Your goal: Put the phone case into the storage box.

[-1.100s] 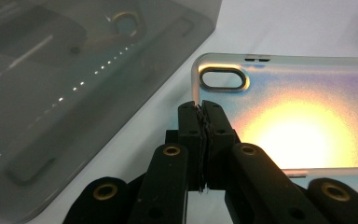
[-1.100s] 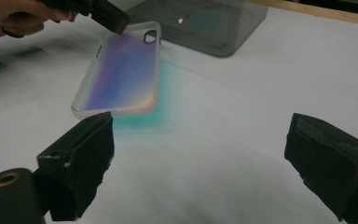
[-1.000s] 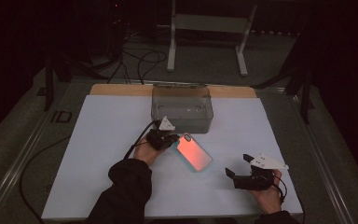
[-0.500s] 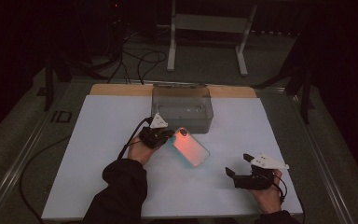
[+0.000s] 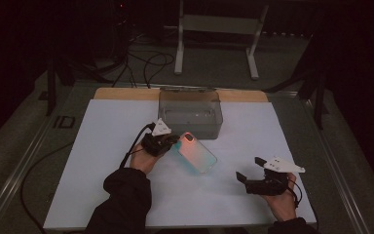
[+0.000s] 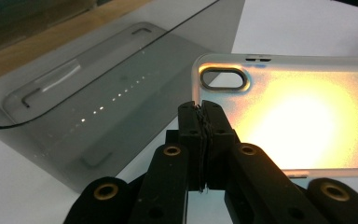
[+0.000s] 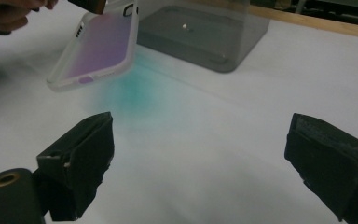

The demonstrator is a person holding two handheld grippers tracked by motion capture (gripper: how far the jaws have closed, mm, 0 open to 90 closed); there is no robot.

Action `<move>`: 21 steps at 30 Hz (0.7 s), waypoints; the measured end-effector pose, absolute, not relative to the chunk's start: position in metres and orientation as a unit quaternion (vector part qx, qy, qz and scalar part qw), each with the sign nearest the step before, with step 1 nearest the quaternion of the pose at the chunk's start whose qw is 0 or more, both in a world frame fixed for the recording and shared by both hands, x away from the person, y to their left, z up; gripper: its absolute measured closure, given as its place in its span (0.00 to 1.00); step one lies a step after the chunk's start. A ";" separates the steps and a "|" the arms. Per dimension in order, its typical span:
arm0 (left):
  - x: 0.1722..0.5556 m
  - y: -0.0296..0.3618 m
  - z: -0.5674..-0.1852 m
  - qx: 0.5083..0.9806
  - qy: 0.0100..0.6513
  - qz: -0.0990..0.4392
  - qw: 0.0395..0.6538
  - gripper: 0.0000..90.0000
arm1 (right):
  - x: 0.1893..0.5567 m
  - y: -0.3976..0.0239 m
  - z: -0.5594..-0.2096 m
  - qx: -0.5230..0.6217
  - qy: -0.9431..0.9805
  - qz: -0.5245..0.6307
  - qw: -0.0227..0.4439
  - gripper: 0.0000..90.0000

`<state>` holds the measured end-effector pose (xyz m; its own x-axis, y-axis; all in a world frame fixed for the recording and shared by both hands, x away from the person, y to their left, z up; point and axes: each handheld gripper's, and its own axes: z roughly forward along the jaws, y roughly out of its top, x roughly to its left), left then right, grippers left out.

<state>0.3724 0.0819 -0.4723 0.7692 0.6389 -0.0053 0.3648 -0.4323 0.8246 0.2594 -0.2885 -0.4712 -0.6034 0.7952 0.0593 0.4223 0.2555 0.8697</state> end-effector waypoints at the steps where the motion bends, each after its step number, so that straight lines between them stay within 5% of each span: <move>1: 0.372 0.082 -0.472 0.832 0.302 0.156 0.439 0.99 | 0.259 -0.289 -0.471 0.397 0.766 0.463 0.201 0.09; 21: 0.359 0.088 -0.463 0.822 0.290 0.176 0.457 0.99 | 0.296 -0.263 -0.430 0.378 0.789 0.461 0.149 0.09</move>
